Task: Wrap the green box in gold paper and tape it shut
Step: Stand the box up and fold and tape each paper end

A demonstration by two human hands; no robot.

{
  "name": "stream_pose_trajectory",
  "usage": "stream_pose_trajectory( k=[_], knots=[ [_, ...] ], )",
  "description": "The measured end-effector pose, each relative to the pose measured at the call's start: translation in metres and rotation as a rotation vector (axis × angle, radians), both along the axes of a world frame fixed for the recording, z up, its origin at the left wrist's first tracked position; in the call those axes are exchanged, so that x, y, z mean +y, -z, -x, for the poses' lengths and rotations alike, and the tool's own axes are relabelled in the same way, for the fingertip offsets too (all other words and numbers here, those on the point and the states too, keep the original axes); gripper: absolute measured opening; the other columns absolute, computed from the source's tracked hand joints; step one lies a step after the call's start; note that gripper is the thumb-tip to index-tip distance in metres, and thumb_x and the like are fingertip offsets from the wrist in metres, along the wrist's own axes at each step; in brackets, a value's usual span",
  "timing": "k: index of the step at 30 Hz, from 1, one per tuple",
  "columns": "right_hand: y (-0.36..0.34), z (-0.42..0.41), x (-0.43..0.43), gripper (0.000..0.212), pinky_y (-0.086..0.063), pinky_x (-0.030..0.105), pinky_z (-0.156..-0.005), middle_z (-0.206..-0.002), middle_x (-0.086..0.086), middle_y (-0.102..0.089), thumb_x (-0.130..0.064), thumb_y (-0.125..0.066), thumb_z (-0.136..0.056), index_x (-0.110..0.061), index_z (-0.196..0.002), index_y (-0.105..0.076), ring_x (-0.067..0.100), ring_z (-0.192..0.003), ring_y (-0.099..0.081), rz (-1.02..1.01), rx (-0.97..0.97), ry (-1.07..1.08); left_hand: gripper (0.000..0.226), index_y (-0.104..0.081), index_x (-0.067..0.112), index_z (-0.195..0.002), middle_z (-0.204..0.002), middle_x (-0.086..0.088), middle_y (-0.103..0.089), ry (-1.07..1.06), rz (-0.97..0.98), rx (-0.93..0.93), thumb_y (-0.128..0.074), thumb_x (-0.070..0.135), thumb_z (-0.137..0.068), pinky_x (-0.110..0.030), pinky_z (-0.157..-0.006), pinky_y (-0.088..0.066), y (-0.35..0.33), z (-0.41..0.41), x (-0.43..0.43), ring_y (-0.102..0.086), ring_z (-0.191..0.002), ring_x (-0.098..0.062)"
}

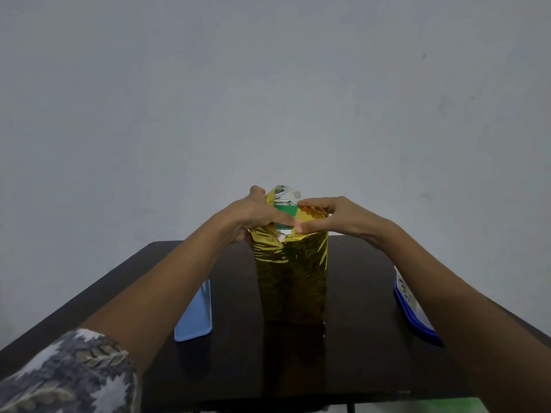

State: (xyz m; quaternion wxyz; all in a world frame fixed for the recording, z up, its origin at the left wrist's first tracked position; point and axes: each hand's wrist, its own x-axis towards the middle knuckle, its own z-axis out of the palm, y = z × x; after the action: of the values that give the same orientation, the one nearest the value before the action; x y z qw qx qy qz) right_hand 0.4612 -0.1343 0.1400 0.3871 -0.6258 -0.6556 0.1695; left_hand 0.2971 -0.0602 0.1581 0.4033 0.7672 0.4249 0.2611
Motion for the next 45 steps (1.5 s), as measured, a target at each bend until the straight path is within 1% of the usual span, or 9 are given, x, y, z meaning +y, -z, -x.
stream_pose_trajectory(
  k=[7, 15, 19, 22, 30, 35, 40, 42, 45],
  knots=[
    [0.002, 0.002, 0.000, 0.066, -0.036, 0.023, -0.088, -0.122, -0.005, -0.042, -0.029, -0.072, -0.079, -0.024, -0.138, -0.045, 0.012, -0.110, -0.042, 0.015, 0.004, 0.002, 0.092, -0.019, 0.017, -0.143, -0.099, -0.001, -0.050, 0.002, -0.010, -0.018, -0.079, 0.029, -0.073, -0.027, -0.047, -0.050, 0.005, 0.000, 0.002, -0.060, -0.081, -0.016],
    [0.002, 0.000, 0.008, 0.069, -0.040, 0.033, -0.103, -0.135, 0.002, -0.047, -0.033, -0.074, -0.077, -0.023, -0.139, -0.044, 0.018, -0.119, -0.047, 0.040, 0.015, 0.028, 0.066, -0.047, 0.019, -0.132, -0.125, -0.005, -0.057, -0.036, 0.194, -0.374, -0.057, 0.059, -0.081, -0.049, -0.089, -0.048, 0.026, 0.048, 0.021, -0.056, -0.110, -0.023],
    [0.003, -0.001, 0.010, 0.070, -0.040, 0.039, -0.105, -0.137, 0.005, -0.047, -0.036, -0.073, -0.077, -0.025, -0.140, -0.043, 0.022, -0.122, -0.047, 0.056, 0.013, 0.012, 0.044, -0.061, 0.005, -0.100, -0.113, -0.012, -0.062, -0.369, -0.086, 0.007, -0.061, 0.047, -0.086, -0.037, -0.076, -0.045, 0.081, 0.100, 0.046, -0.057, -0.095, -0.026],
    [0.002, 0.001, 0.008, 0.070, -0.040, 0.040, -0.105, -0.138, 0.004, -0.045, -0.036, -0.071, -0.079, -0.025, -0.141, -0.041, 0.023, -0.123, -0.046, 0.075, 0.000, 0.011, 0.047, -0.062, 0.001, -0.082, -0.092, -0.012, -0.064, -0.400, -0.003, 0.155, -0.061, 0.047, -0.085, -0.035, -0.064, -0.042, 0.117, 0.123, 0.055, -0.059, -0.079, -0.024],
    [0.001, 0.004, -0.002, 0.064, -0.030, 0.012, -0.059, -0.138, 0.004, -0.036, -0.030, -0.062, -0.087, -0.025, -0.144, -0.034, 0.014, -0.106, -0.035, 0.084, -0.011, 0.027, 0.035, -0.053, -0.004, -0.113, -0.089, -0.015, -0.060, -0.453, 0.345, -0.191, -0.068, 0.013, -0.085, -0.046, -0.062, -0.048, 0.103, 0.120, 0.045, -0.058, -0.074, -0.028],
    [0.003, 0.006, -0.005, 0.063, -0.030, 0.013, -0.058, -0.140, 0.005, -0.035, -0.031, -0.061, -0.088, -0.025, -0.144, -0.033, 0.013, -0.105, -0.035, 0.074, -0.020, 0.033, 0.036, -0.057, 0.000, -0.116, -0.094, -0.012, -0.061, -0.463, 0.437, -0.216, -0.068, 0.009, -0.083, -0.063, -0.078, -0.048, 0.094, 0.121, 0.043, -0.059, -0.090, -0.035],
    [0.003, 0.006, -0.007, 0.063, -0.033, 0.012, -0.060, -0.125, -0.003, -0.037, -0.033, -0.063, -0.086, -0.028, -0.143, -0.036, 0.012, -0.104, -0.037, 0.077, 0.020, 0.049, 0.034, -0.059, 0.004, -0.115, -0.126, -0.010, -0.053, -0.471, 0.508, -0.249, -0.068, 0.017, -0.085, -0.072, -0.093, -0.033, 0.094, 0.116, 0.036, -0.041, -0.126, -0.041],
    [0.003, 0.008, -0.007, 0.066, -0.041, 0.026, -0.076, -0.135, -0.003, -0.036, -0.041, -0.065, -0.083, -0.036, -0.141, -0.036, 0.017, -0.111, -0.039, 0.090, -0.003, 0.080, 0.057, -0.050, 0.005, -0.132, -0.143, -0.006, -0.041, -0.495, 0.504, -0.240, -0.072, 0.020, -0.081, -0.072, -0.091, -0.030, 0.100, 0.117, 0.035, -0.027, -0.137, -0.040],
    [0.004, 0.009, -0.008, 0.069, -0.041, 0.046, -0.092, -0.147, 0.001, -0.030, -0.048, -0.066, -0.079, -0.042, -0.140, -0.036, 0.025, -0.126, -0.037, 0.118, -0.020, 0.116, 0.051, -0.057, 0.006, -0.127, -0.136, -0.002, -0.054, -0.543, 0.425, -0.250, -0.073, 0.017, -0.080, -0.067, -0.101, -0.026, 0.100, 0.117, 0.030, -0.046, -0.126, -0.026]
  ],
)
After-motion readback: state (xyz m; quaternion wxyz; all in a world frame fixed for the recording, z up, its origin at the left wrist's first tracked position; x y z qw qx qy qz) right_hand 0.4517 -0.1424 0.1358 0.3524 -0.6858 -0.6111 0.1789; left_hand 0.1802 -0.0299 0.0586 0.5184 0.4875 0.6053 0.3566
